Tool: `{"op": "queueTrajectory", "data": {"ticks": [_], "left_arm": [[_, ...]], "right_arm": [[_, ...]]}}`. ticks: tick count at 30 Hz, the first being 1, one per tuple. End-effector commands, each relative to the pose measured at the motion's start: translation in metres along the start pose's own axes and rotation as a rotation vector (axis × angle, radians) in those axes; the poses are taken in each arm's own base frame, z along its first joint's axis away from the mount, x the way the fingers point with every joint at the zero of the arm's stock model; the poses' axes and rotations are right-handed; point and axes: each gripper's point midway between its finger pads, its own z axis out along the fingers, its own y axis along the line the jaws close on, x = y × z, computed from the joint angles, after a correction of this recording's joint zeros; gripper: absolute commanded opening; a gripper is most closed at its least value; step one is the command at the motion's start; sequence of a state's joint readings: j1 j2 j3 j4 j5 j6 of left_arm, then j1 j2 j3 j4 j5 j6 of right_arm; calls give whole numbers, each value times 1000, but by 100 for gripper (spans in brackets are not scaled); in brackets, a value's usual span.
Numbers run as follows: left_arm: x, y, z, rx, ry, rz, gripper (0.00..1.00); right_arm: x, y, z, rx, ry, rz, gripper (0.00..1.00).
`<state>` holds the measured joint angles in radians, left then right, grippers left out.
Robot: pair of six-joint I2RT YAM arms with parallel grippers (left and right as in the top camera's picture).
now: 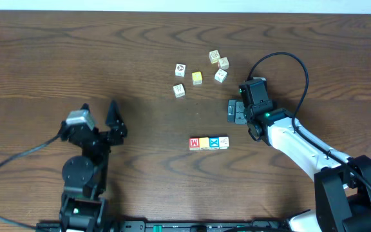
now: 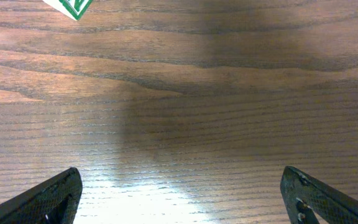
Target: Lift 4 blocks
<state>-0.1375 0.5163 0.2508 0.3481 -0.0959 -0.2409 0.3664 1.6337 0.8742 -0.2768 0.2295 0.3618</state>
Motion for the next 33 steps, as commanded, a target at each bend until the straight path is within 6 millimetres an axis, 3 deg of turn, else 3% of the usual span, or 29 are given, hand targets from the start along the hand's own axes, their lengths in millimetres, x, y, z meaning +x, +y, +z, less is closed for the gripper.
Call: {"op": "queueTrajectory", "data": {"ticks": [1, 16, 22, 33], "left_arm": [[-1, 8, -10, -1, -43, -32, 75], [30, 49, -30, -95, -105, -31, 74], [30, 51, -34, -106, -104, 22, 75], [59, 65, -41, -166, 6, 31, 75]], "right_arm": [[0, -5, 2, 20, -1, 7, 99], [0, -5, 2, 20, -1, 7, 99], [0, -5, 2, 20, -1, 7, 99], [0, -5, 2, 20, -1, 7, 99]]}}
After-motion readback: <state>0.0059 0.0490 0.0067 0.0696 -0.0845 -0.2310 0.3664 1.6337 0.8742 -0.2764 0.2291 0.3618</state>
